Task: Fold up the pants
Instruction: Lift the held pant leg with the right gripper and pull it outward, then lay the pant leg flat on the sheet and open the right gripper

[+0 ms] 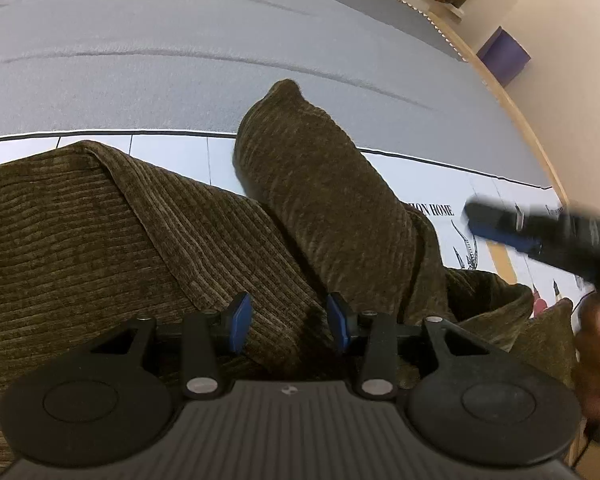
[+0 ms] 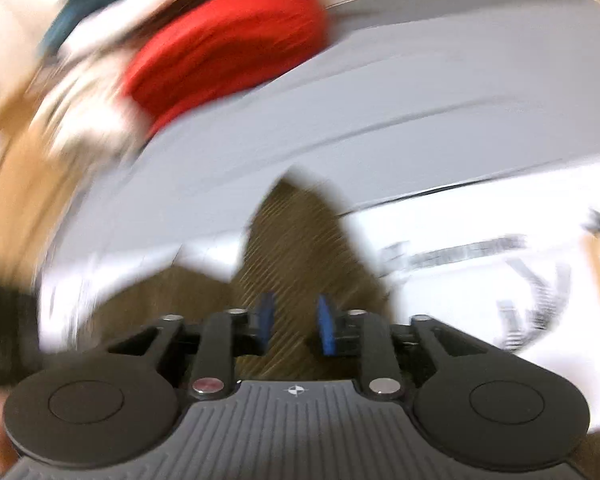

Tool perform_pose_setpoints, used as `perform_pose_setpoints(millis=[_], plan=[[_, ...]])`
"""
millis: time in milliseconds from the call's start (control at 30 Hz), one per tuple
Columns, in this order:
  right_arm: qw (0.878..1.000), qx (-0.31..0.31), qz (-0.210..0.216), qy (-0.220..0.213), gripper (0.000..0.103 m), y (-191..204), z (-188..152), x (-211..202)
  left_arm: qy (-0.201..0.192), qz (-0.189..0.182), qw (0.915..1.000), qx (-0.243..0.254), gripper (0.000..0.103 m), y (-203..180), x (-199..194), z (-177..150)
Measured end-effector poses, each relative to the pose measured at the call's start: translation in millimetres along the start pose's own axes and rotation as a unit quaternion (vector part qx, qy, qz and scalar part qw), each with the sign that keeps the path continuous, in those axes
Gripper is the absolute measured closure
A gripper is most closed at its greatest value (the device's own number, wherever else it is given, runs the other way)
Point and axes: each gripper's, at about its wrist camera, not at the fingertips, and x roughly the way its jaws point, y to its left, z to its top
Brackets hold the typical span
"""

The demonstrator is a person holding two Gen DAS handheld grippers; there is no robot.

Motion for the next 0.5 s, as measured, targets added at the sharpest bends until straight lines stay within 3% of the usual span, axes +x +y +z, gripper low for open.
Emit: perform_pose_setpoints(millis=[33, 100, 233, 333, 400, 467, 500], plan=[[0.999, 0.037, -0.017, -0.013, 0.061, -13, 5, -2, 0.001, 0.0, 1.0, 0.001, 0.057, 1, 0, 0], [0.994, 0.1, -0.035, -0.005, 0.059, -36, 8, 4, 0.003, -0.001, 1.0, 0.004, 0.056, 1, 0, -2], [0.98, 0.192, -0.01, 0.057, 0.055, -59, 0, 35, 0.005, -0.004, 0.9999, 0.012, 0.055, -1, -3, -3], [0.97, 0.232, 0.008, 0.071, 0.05, -61, -2, 53, 0.01, -0.013, 0.9997, 0.02, 0.054, -5, -4, -4], [0.97, 0.228, 0.006, 0.081, 0.053, -55, 3, 60, 0.016, -0.021, 0.9991, 0.033, 0.052, -10, -4, -5], [0.979, 0.183, -0.015, 0.09, 0.069, -41, 8, 65, 0.021, -0.024, 0.9982, 0.05, 0.051, -15, -4, -7], [0.982, 0.17, -0.018, 0.087, 0.072, -38, 7, 63, 0.022, -0.024, 0.9978, 0.057, 0.051, -17, -4, -7]])
